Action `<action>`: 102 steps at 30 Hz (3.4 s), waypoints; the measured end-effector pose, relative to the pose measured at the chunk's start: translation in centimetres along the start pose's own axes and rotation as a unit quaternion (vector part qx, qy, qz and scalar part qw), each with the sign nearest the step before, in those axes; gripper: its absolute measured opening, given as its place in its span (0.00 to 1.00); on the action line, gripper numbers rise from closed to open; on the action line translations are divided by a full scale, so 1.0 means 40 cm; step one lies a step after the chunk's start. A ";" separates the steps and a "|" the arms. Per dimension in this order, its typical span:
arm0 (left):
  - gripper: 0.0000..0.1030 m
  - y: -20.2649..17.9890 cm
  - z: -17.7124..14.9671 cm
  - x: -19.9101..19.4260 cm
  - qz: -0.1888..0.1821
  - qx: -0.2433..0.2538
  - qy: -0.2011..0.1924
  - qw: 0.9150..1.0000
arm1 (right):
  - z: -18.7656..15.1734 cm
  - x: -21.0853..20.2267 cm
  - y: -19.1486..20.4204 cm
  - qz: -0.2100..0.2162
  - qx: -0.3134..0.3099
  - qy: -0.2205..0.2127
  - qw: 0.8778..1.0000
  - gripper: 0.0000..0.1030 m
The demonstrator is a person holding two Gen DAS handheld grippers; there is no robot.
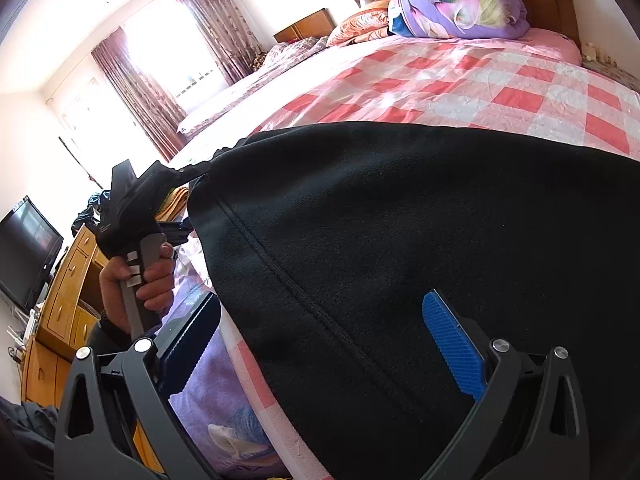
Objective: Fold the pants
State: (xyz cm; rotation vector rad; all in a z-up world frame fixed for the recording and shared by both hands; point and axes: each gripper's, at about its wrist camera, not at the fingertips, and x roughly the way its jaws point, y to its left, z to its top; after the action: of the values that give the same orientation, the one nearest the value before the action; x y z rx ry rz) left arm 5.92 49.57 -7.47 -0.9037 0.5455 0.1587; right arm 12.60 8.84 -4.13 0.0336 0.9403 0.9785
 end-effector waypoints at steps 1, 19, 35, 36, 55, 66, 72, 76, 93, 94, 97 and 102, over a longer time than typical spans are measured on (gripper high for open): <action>0.93 0.002 -0.002 0.008 -0.002 -0.002 0.001 1.000 | -0.001 -0.001 0.002 -0.001 -0.001 0.000 1.000 0.96; 0.23 -0.311 -0.085 -0.130 0.065 0.202 -0.109 0.971 | 0.002 -0.011 -0.031 0.035 0.033 -0.011 0.999 0.96; 0.43 0.018 0.006 -0.106 0.050 -0.005 -0.045 0.998 | -0.008 -0.022 -0.037 0.047 0.037 -0.018 0.998 0.96; 0.44 0.016 0.005 -0.122 0.046 -0.003 -0.051 0.998 | -0.007 -0.022 -0.038 0.047 0.038 -0.019 0.998 0.96; 0.25 -0.023 0.049 -0.076 0.079 0.021 -0.067 0.994 | -0.009 -0.019 -0.032 0.045 0.039 -0.021 0.998 0.96; 0.42 -0.002 0.061 -0.026 0.100 0.017 -0.041 0.994 | -0.010 -0.021 -0.032 0.046 0.038 -0.021 0.998 0.96; 0.10 -0.078 0.056 -0.070 0.101 0.038 -0.077 0.991 | -0.011 -0.028 -0.034 0.050 0.046 -0.027 0.997 0.96; 0.10 -0.347 -0.021 -0.158 0.084 0.178 -0.139 0.971 | -0.013 -0.139 -0.100 0.098 0.134 -0.110 0.980 0.96; 0.82 -0.695 -0.680 -0.168 -0.076 0.578 -0.022 0.812 | -0.190 -0.492 -0.327 0.122 0.295 -0.245 0.915 0.96; 0.82 -0.671 -0.630 -0.180 -0.064 0.553 -0.033 0.830 | -0.187 -0.454 -0.297 0.131 0.286 -0.221 0.923 0.96; 0.82 -0.581 -0.459 -0.202 -0.037 0.443 -0.054 0.894 | -0.181 -0.388 -0.213 0.159 0.255 -0.154 0.941 0.96; 0.81 -0.440 -0.313 -0.195 0.018 0.341 -0.055 0.938 | -0.174 -0.296 -0.153 0.129 0.250 -0.053 0.958 0.96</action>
State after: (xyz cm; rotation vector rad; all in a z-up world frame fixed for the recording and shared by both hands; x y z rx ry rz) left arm 0.73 29.66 2.71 -0.2048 0.4656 0.0440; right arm 9.51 -5.84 -3.17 0.6440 1.0815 0.9427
